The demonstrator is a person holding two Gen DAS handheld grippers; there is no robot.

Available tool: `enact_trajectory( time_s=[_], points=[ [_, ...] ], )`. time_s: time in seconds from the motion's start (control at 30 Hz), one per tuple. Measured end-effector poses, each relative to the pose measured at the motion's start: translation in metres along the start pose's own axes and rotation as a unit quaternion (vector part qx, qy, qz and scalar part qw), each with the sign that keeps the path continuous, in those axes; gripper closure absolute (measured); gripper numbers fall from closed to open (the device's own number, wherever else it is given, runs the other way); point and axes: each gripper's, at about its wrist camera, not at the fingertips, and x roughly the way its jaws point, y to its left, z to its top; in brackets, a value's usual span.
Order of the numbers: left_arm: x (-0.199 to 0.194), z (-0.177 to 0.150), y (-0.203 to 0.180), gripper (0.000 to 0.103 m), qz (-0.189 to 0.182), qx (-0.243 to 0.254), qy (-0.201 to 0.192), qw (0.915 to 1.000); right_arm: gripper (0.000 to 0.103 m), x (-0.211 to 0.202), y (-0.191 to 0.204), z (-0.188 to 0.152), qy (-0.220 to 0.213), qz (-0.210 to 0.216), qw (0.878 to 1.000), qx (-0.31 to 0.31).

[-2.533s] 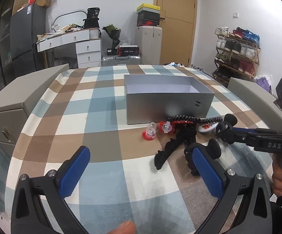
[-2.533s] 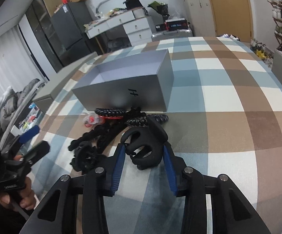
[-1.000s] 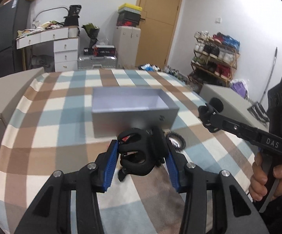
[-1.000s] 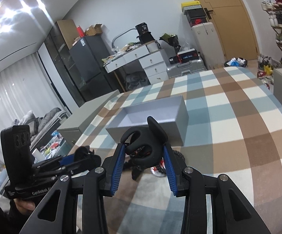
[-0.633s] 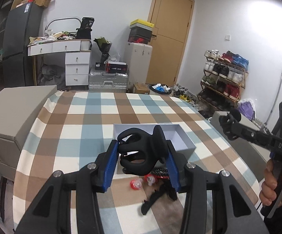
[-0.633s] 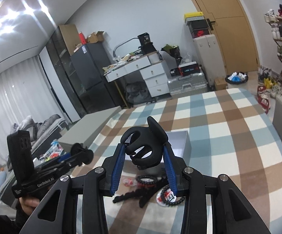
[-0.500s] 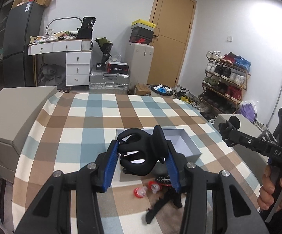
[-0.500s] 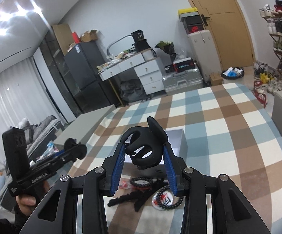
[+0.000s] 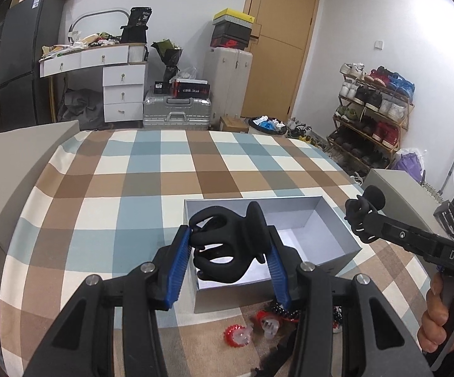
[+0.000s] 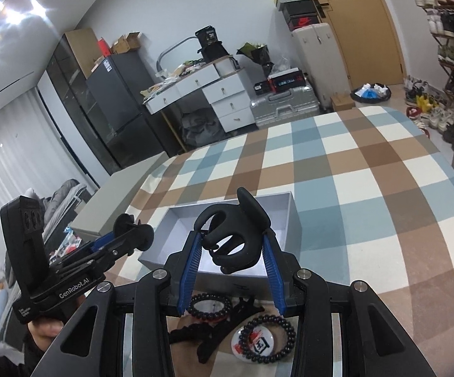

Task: Organize jewelry
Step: 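Lift the black claw clip with the right gripper over the gray box, then lower the claw clip into the gray box and open the right gripper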

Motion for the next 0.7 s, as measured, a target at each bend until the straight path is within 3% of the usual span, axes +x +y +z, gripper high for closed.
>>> enact_trajectory(
  time_s=[0.2,0.4,0.5,0.6,0.7],
  points=[
    [0.015,-0.001,-0.005,0.063,0.014,0.009,0.021,0.9996,0.064,0.023,-0.002,-0.002,0.027,0.009,1.000,-0.003],
    [0.010,-0.004,-0.020,0.063,0.046,0.053,0.028,0.9971,0.064,0.035,-0.006,-0.004,0.043,0.011,0.999,-0.001],
    [0.010,-0.008,-0.023,0.063,0.029,0.057,0.049,0.9967,0.064,0.036,-0.012,-0.002,0.044,0.008,0.999,0.007],
    [0.010,-0.010,-0.025,0.063,0.038,0.072,0.042,0.9957,0.064,0.034,-0.015,-0.001,0.041,0.008,0.999,0.011],
    [0.011,-0.005,-0.021,0.063,0.030,0.057,0.045,0.9969,0.064,0.034,-0.009,-0.002,0.042,0.000,0.999,-0.007]
  ],
)
